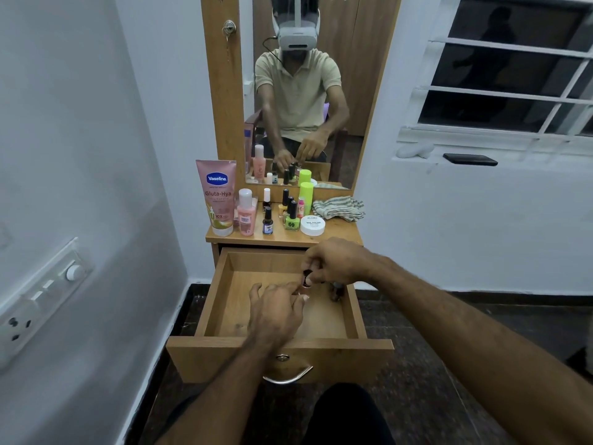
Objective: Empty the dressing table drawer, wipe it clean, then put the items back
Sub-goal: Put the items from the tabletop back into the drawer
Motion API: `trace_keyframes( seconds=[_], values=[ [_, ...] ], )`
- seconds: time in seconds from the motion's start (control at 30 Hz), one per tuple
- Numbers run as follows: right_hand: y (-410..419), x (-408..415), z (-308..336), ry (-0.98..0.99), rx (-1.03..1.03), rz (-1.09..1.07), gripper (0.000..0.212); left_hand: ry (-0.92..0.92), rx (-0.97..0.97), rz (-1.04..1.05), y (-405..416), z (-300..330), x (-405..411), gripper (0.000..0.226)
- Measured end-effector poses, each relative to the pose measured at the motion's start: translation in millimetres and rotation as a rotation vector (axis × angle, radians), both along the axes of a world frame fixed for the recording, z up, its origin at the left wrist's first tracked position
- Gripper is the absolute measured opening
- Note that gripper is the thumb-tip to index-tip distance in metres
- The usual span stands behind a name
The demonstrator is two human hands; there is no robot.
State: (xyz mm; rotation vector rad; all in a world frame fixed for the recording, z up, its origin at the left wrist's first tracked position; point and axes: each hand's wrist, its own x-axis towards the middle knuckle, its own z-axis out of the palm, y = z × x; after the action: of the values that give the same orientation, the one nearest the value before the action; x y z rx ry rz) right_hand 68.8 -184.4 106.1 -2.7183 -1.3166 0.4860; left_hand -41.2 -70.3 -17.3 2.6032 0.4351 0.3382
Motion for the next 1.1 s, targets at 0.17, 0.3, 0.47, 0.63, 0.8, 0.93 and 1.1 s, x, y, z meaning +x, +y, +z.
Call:
trace_keyframes(
  seconds=[0.17, 0.3, 0.47, 0.63, 0.8, 0.93, 1.1],
  values=[
    [-18, 20, -16, -0.046, -0.075, -0.117, 0.017, 0.020, -0.002, 0.036, 0, 1, 1, 0.050],
    [-32, 26, -45, -0.139, -0.147, -0.135, 0.017, 0.029, -0.020, 0.058, 0, 1, 1, 0.048],
    [-38, 23, -70, -0.211, -0.178, -0.137, 0.015, 0.055, -0.027, 0.066, 1, 2, 0, 0.048],
    [-38, 21, -80, -0.238, -0.139, -0.141, 0.010, 0.077, -0.033, 0.074, 0, 3, 0, 0.048],
    [-37, 21, -85, -0.337, -0.119, -0.111, 0.012, 0.072, -0.032, 0.075, 0, 3, 0, 0.049],
    [-36, 22, -90, -0.363, -0.110, -0.113, 0.013, 0.072, -0.028, 0.077, 0, 3, 0, 0.048],
    [-32, 23, -93, -0.378, -0.112, -0.128, 0.019, 0.069, -0.029, 0.083, -1, 5, -1, 0.047]
  ],
)
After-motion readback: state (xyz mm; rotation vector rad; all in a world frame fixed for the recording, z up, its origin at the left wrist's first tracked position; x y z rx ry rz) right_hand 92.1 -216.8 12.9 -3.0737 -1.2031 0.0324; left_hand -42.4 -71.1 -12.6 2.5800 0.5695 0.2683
